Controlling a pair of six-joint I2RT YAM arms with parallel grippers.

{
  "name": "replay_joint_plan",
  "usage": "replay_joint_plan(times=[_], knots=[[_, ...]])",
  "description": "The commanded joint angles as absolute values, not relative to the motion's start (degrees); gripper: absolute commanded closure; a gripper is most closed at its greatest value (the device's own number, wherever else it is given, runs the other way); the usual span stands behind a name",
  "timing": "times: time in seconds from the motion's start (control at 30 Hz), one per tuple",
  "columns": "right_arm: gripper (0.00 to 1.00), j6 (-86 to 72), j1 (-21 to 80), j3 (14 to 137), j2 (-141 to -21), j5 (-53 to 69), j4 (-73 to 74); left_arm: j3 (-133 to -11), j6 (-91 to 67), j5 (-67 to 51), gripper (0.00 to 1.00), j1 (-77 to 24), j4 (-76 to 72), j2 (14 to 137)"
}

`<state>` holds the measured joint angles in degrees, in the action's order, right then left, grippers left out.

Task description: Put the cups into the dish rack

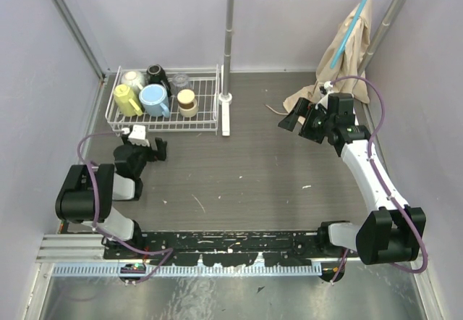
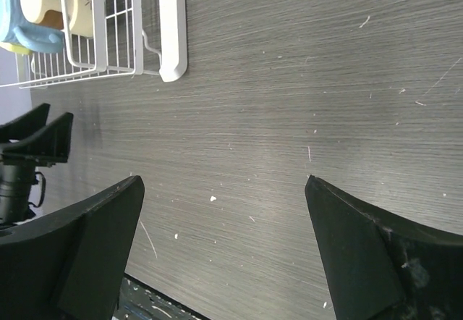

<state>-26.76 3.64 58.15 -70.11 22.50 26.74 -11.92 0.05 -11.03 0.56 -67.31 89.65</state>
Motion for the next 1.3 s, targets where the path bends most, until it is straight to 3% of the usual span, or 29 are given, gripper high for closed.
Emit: replay_joint_plan(times=[0.0,0.37,0.63,0.93,1.27], knots=[[0.00,-24.87,3.78,58.57,-69.71,20.29,25.96,-19.07,0.17,-11.02,0.02,0.83,-55.60,88.52],[0.00,-21.85,3.73,60.46,-68.73,9.49,27.80,-20.97,-2.37,-4.68,0.02,0.88,-52.36,88.51],[0.00,-17.16,3.19,65.44,-75.27,0.98,28.57,-21.18,-2.53,-4.70,0.02,0.88,-51.94,88.51],[0.00,-4.65,2.70,56.26,-78.94,-6.96,11.32,-21.17,-2.63,-4.66,0.02,0.92,-51.92,88.48],[0.00,-2.51,-4.17,33.93,-79.11,8.12,-23.12,-21.12,-2.64,-4.69,0.02,0.88,-51.94,88.50]])
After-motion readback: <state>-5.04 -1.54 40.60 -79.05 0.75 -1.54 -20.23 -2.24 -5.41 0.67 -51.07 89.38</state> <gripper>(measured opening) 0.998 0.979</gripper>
